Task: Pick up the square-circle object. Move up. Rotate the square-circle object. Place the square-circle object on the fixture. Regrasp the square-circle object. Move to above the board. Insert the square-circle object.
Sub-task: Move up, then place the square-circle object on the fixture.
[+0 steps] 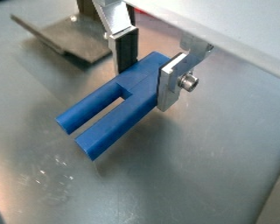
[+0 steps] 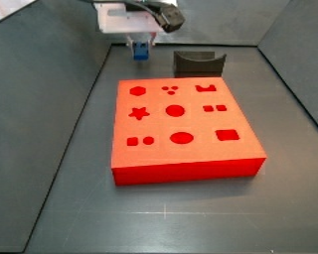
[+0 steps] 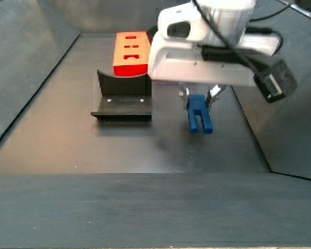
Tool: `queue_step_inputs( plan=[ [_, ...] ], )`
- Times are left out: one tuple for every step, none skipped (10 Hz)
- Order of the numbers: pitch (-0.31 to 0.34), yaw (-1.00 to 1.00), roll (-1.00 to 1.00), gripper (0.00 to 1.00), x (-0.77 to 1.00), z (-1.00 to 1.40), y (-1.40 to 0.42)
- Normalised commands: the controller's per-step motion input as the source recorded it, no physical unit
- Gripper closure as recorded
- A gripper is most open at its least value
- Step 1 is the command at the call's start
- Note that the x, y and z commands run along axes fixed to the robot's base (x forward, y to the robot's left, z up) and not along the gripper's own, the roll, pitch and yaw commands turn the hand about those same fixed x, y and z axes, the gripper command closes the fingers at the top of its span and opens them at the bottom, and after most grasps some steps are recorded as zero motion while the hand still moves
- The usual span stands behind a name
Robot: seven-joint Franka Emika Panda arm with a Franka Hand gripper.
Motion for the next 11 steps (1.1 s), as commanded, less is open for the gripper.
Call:
queue_step_inputs(
  plan=[
    [0.104,-0.01,0.07,1.0,-0.01,0.29,0.0],
    [0.111,-0.01,0.1,1.0,-0.01,0.17,0.0],
    [0.0,0.0,0.0,1.0,0.0,1.0,0.0],
    [0.011,0.0,0.0,1.0,0.0,1.0,0.0],
    [0.027,0.0,0.01,1.0,-0.01,1.0,0.0],
    [0.046,-0.01,0.03,1.0,-0.02,1.0,0.0],
    [0.071,-0.01,0.04,1.0,-0.02,1.0,0.0],
    [0.095,-0.02,0.07,1.0,-0.02,1.0,0.01],
    [0.101,-0.02,0.08,1.0,-0.02,1.0,0.01],
    [0.107,0.0,0.11,1.0,-0.03,1.0,0.0],
    [0.108,0.01,0.12,1.0,-0.03,1.0,0.0]
  ],
)
